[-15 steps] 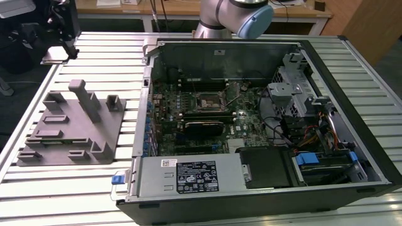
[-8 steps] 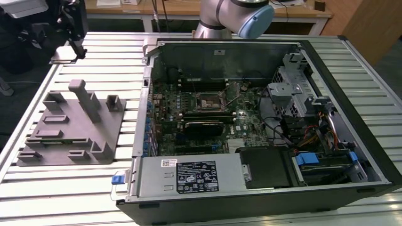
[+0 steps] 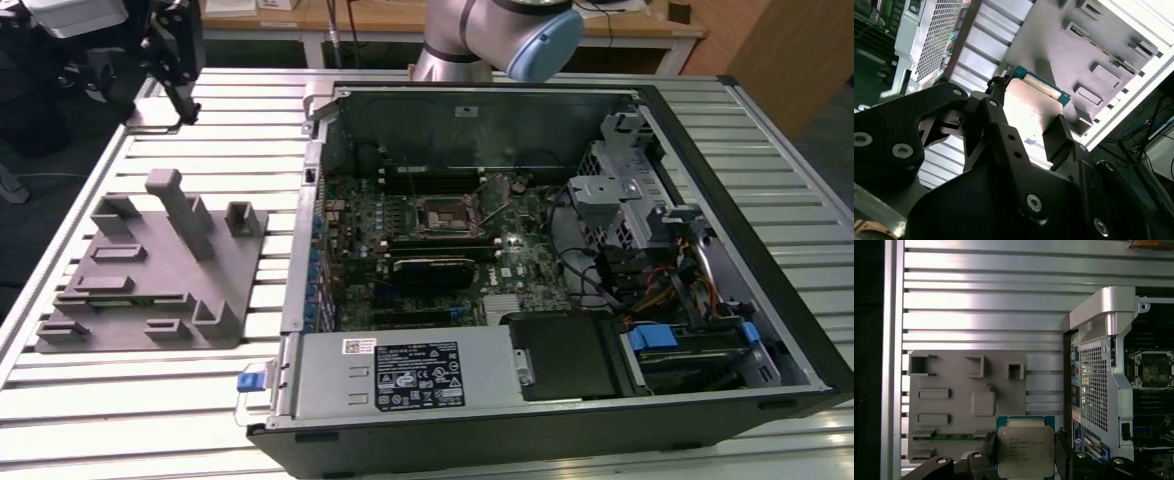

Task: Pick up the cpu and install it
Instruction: 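Pick up the cpu and move it towards the insertion slot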

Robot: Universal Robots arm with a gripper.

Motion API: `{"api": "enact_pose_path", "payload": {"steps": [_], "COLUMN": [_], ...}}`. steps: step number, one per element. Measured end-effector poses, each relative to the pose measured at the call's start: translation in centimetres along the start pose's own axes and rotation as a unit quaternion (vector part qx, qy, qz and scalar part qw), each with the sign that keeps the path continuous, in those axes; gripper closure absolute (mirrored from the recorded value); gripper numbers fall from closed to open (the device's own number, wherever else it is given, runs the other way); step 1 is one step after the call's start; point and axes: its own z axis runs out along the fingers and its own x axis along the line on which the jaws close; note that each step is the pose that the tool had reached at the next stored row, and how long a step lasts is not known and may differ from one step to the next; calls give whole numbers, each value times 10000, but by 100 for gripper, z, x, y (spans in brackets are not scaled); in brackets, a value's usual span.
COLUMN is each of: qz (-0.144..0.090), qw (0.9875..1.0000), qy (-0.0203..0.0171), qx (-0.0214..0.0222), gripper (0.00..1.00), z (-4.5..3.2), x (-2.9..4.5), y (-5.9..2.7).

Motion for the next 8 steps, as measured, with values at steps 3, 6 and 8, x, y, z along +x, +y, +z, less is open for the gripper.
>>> {"api": "enact_pose_path", "payload": {"steps": [3,6,8], "qz": [0,0,0], "qw": [10000,10000,10000], "qy": [0,0,0], "qx": [0,0,0], "gripper": [45,45,45], "z": [4,7,10], "x": [-58,-114,-149], "y": [4,9,12]}}
